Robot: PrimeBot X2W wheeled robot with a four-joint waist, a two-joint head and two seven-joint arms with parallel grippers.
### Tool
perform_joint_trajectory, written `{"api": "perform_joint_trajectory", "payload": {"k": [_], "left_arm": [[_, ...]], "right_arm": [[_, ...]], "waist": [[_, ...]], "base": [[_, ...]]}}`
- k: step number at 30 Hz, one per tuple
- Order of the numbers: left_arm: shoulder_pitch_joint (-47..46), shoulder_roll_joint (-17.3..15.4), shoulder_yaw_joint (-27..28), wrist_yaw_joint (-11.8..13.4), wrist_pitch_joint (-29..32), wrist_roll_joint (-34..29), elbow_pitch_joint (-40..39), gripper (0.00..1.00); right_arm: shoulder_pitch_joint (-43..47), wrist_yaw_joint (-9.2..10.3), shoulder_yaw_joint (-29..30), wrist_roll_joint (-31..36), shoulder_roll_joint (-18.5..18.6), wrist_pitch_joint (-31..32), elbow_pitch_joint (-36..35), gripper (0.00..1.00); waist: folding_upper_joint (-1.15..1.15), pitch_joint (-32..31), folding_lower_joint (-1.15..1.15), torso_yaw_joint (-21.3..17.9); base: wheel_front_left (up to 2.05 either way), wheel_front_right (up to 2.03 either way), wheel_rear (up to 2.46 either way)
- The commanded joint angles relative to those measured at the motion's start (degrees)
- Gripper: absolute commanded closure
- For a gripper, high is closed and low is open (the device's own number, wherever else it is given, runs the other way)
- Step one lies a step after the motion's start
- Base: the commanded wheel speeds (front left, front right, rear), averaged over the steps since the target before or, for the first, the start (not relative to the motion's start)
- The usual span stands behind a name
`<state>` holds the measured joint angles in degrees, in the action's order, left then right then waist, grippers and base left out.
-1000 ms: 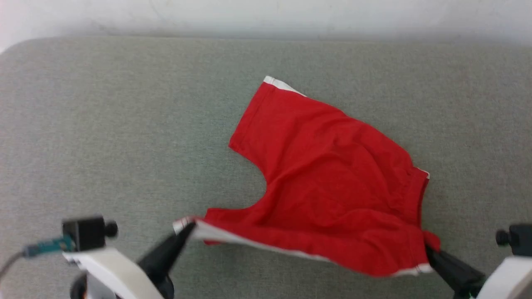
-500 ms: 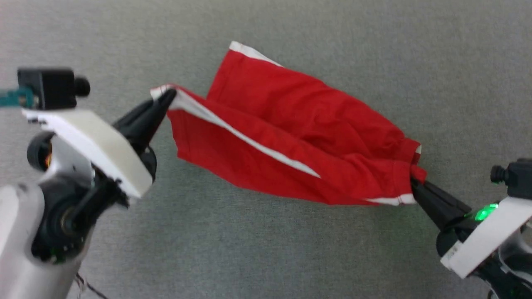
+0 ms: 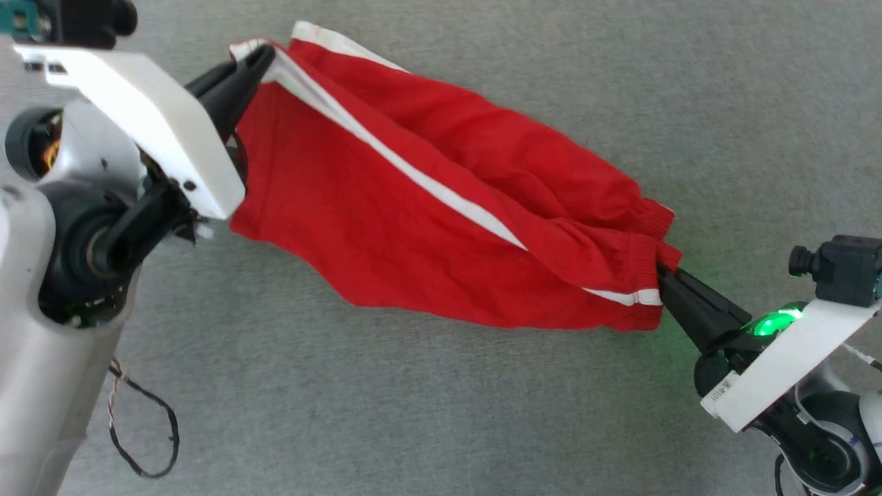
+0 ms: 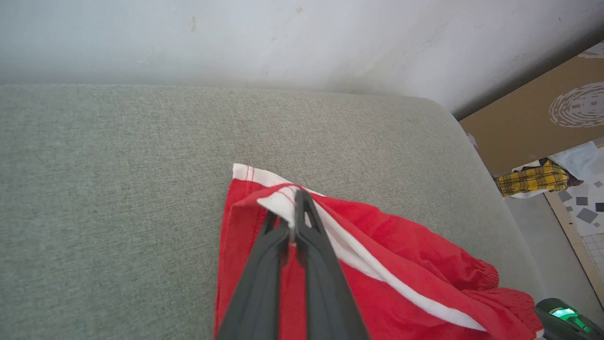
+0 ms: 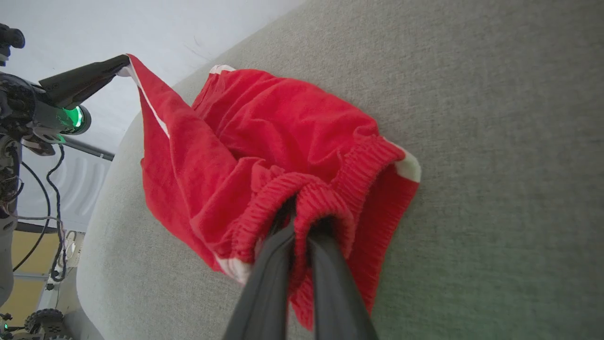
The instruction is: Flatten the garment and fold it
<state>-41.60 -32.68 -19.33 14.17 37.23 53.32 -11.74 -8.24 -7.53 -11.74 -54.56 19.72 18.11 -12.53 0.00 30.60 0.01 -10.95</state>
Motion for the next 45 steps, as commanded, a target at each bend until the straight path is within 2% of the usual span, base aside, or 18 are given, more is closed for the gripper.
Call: {"api": "perform_joint_trajectory", "payload": {"k": [1,16,29,30,32,33,34,35,36,37,45], "left_arm": [[-1.4,0.0,-0.1,-0.3,0.2,-0.6,0.3,1.0],[-8.1,0.5,-0.3,-0.5,-0.4,-2.6,4.1,1.0],[-9.0,1.6,-0.5,-0.8,-3.3,-3.8,8.4,1.0],[-8.9,1.6,-0.6,-0.9,-3.5,-3.8,8.8,1.0],[-8.7,1.7,-0.7,-0.8,-3.8,-4.0,9.3,1.0],[-8.6,1.7,-0.7,-0.7,-4.1,-4.2,9.6,0.9],[-8.6,1.8,-0.7,-0.6,-4.2,-4.2,9.8,0.64],[-8.5,1.8,-0.8,-0.5,-4.1,-4.2,10.1,0.51],[-8.4,1.8,-0.8,-0.5,-4.1,-4.2,10.3,0.19],[-8.3,1.8,-0.8,-0.4,-4.1,-4.2,10.5,0.0],[-6.9,2.4,-0.7,-0.5,-5.2,-3.6,11.7,0.0]], "right_arm": [[-1.1,0.04,-0.3,-0.5,-0.1,-0.8,0.1,1.0],[-7.5,0.04,-3.2,-1.8,1.5,-6.7,0.1,1.0],[-7.6,0.04,-3.2,-2.6,1.6,-9.5,3.4,1.0],[-7.7,0.04,-3.3,-2.6,1.6,-9.6,3.7,0.95],[-7.8,0.04,-3.7,-2.7,1.5,-9.7,4.0,0.77],[-7.9,0.04,-3.8,-2.7,1.5,-9.7,4.2,0.66],[-7.9,0.04,-3.8,-2.8,1.5,-9.7,4.4,0.53],[-7.9,0.04,-3.8,-2.8,1.5,-9.7,4.7,0.07],[-8.0,0.04,-3.8,-2.8,1.5,-9.7,4.9,0.0],[-8.1,0.04,-3.7,-2.8,1.6,-9.6,5.1,0.0],[-7.0,0.04,-2.5,-2.2,2.2,-7.3,5.7,0.0]], "waist": [[0.0,1.6,-0.01,-1.7],[0.0,5.5,-0.01,-3.2],[0.0,7.1,-0.01,-3.7],[0.0,7.1,-0.01,-3.8],[0.0,7.1,-0.01,-3.9],[0.0,7.0,-0.01,-3.9],[0.0,7.0,-0.01,-3.9],[0.0,6.9,-0.01,-3.8],[0.0,6.8,-0.01,-3.8],[0.0,6.7,-0.01,-3.8],[0.0,4.4,-0.01,-3.0]], "base": [[0.0,0.0,0.0],[0.0,0.0,0.0],[0.0,0.0,0.0],[0.0,0.0,0.0],[0.0,0.0,0.0],[0.0,0.0,0.0],[0.0,0.0,0.0],[0.0,0.0,0.0],[0.0,0.0,0.0],[0.0,0.0,0.0],[0.0,0.0,0.0]]}}
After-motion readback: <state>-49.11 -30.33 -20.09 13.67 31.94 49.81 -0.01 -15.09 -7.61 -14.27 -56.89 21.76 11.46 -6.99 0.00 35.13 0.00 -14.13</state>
